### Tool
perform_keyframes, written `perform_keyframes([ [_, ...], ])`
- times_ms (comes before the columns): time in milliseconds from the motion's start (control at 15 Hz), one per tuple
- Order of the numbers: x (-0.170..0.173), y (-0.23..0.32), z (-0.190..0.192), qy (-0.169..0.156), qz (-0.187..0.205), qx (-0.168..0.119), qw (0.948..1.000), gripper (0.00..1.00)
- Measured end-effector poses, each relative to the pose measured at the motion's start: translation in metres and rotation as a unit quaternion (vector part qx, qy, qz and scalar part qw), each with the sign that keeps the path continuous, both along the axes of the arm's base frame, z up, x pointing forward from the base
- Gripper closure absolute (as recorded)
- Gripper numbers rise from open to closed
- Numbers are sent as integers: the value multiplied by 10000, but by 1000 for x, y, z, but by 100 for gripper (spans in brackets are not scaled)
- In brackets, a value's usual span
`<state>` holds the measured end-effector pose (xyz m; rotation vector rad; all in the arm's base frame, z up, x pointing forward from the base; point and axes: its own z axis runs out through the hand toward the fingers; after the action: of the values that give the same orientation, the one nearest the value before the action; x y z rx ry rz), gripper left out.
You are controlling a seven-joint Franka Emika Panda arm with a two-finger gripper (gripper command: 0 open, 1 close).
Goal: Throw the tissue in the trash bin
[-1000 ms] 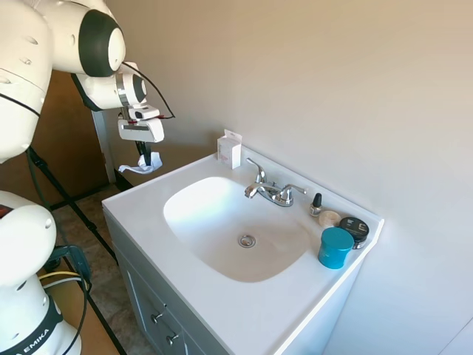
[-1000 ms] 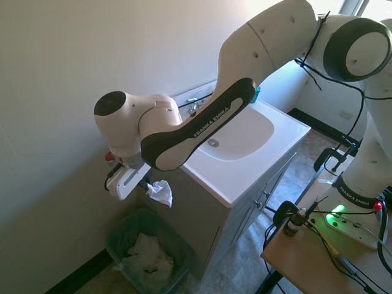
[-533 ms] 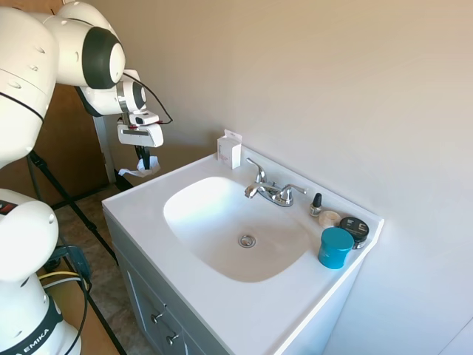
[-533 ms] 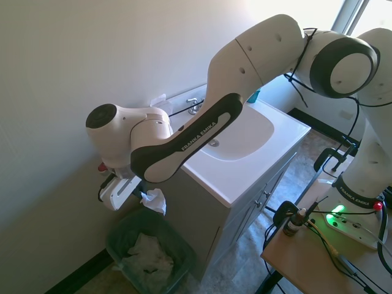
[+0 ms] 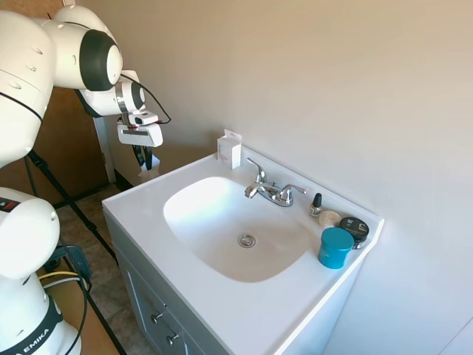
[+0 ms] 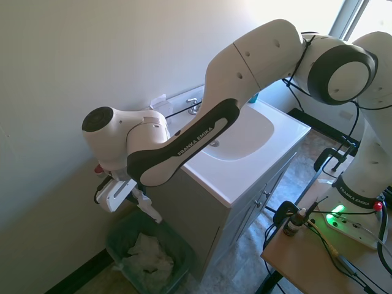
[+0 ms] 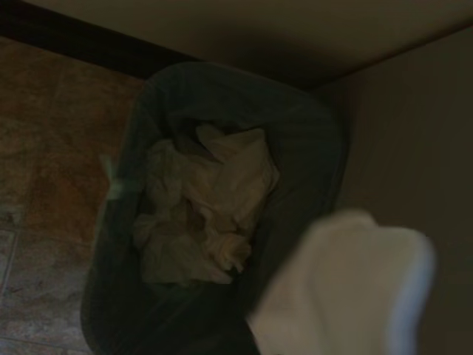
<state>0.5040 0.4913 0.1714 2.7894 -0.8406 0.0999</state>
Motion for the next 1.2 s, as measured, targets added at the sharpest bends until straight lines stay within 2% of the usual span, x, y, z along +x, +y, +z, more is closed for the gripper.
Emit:
perform_keyframes([
  [333,3,-2,3,-11,-9,10,10000,0],
  [467,7,-1,20,-121,-13,67,9999,0],
  [667,9,-1,85,-488,21,181,9986,0],
  [800,4,-16,133,-720,-91,228,9971,0],
  [1000,6,-65,180,-1057,-465,103,9933,0],
  [1200,5,-125,205,-1315,-914,-91,9870,0],
])
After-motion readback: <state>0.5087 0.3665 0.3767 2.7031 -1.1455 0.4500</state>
